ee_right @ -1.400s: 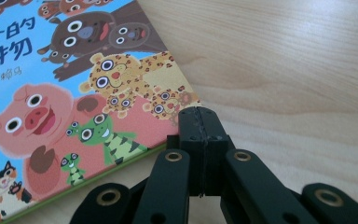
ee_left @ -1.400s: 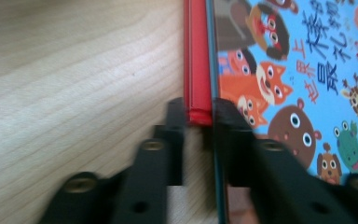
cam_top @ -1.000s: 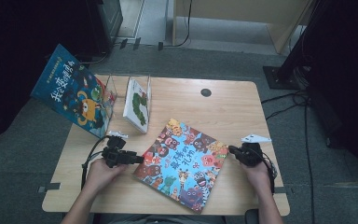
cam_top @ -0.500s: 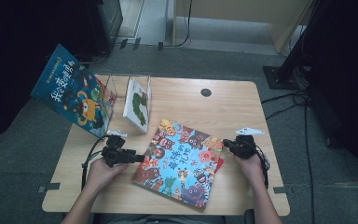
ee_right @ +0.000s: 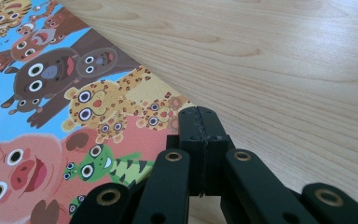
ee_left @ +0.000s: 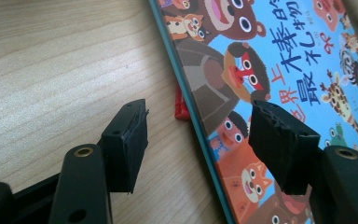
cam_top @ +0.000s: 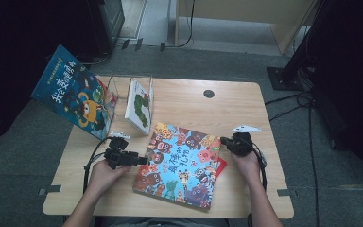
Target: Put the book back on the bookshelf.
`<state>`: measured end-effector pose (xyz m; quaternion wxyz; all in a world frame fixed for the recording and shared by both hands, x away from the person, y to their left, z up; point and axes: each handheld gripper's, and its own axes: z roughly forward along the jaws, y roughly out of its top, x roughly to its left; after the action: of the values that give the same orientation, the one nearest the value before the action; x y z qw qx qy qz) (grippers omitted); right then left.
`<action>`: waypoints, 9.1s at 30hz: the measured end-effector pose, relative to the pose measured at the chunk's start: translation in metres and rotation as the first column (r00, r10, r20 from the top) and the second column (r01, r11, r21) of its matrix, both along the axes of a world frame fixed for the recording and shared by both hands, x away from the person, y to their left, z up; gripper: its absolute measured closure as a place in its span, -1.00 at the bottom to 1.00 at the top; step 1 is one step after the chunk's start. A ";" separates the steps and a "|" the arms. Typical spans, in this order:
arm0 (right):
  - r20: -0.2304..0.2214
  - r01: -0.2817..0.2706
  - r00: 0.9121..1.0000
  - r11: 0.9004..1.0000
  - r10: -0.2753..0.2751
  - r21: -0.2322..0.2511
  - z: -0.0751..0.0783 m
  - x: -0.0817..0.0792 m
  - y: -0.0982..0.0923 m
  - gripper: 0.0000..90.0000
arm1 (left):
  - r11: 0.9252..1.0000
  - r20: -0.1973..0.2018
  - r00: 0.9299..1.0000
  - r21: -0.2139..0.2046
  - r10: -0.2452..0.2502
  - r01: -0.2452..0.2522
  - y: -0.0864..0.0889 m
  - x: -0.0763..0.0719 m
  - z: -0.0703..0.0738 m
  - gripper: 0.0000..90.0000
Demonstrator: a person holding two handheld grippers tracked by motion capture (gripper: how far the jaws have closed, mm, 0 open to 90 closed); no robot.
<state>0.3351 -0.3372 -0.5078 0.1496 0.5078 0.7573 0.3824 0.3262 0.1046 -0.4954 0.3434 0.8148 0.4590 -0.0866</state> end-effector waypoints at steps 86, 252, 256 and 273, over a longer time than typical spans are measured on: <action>-0.048 -0.151 0.987 0.988 0.152 0.019 0.002 -0.071 0.013 1.00 | 0.998 -0.057 0.997 0.027 -0.060 0.062 -0.024 0.019 0.001 -0.13; 0.098 -0.385 0.914 0.919 0.393 -0.091 -0.005 -0.013 0.097 0.08 | 0.879 -0.111 0.878 0.176 0.466 -0.444 0.200 0.028 0.250 0.79; 0.100 -0.384 0.914 0.919 0.392 -0.093 -0.005 -0.013 0.097 0.08 | 0.867 -0.109 0.865 0.161 0.491 -0.472 0.201 0.041 0.251 0.80; 0.101 -0.383 0.915 0.919 0.392 -0.095 -0.005 -0.013 0.098 0.08 | 0.848 -0.024 0.856 0.150 0.516 -0.507 0.177 0.103 0.246 0.79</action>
<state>0.3224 -0.2396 -0.5128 0.1339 0.3185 0.8462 0.4058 0.4288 0.2813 -0.2491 0.2819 0.6817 0.6750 0.0142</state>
